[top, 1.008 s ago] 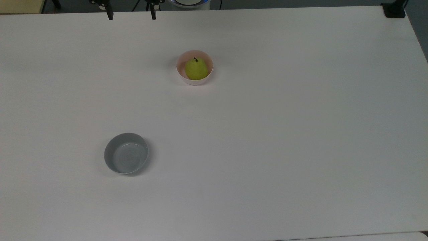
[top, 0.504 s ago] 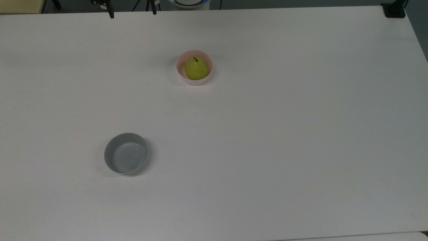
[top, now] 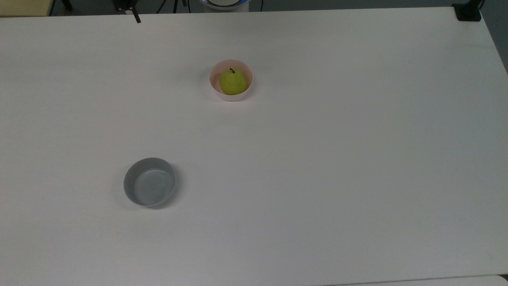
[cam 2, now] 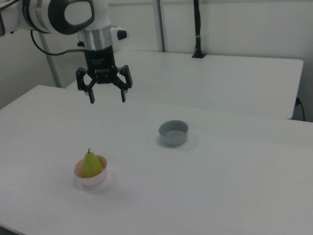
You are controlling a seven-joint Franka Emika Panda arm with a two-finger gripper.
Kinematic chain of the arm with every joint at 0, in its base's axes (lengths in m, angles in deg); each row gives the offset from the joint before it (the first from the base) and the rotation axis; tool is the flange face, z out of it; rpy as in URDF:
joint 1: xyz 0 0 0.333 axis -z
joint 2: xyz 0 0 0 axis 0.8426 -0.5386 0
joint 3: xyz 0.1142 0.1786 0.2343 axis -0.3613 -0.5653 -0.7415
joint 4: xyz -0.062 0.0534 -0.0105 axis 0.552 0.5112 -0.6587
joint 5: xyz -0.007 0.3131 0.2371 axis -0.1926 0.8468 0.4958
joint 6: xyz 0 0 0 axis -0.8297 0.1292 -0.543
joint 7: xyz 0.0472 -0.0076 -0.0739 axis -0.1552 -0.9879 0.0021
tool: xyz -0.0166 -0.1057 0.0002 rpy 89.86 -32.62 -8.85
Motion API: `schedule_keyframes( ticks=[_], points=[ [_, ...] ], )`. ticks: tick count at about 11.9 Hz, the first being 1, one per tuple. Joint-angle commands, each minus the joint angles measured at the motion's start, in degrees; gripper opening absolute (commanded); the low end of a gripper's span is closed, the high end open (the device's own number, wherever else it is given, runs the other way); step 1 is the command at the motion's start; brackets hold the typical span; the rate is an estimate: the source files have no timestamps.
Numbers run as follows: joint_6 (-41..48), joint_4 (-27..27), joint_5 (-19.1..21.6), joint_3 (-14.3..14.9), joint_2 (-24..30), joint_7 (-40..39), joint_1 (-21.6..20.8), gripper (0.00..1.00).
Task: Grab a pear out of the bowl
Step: 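Move the open gripper over the green pear in the pink bowl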
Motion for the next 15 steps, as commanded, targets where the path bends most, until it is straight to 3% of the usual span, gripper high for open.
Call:
schedule_keyframes(
  ticks=[1,4,7,10,15],
  points=[
    [-0.92,-8.77,-0.63,-0.19,4.5,-2.22,-0.85,1.0],
    [-8.81,-18.17,-0.19,-0.63,7.67,-1.44,-2.07,1.0],
    [-10.15,-22.04,0.77,-1.42,7.32,-1.0,-3.04,1.0],
    [-21.89,-28.55,1.13,-4.05,6.1,8.73,-4.54,1.0],
    [-27.12,-29.44,0.52,-6.52,-1.89,13.77,-6.56,1.0]
  ],
)
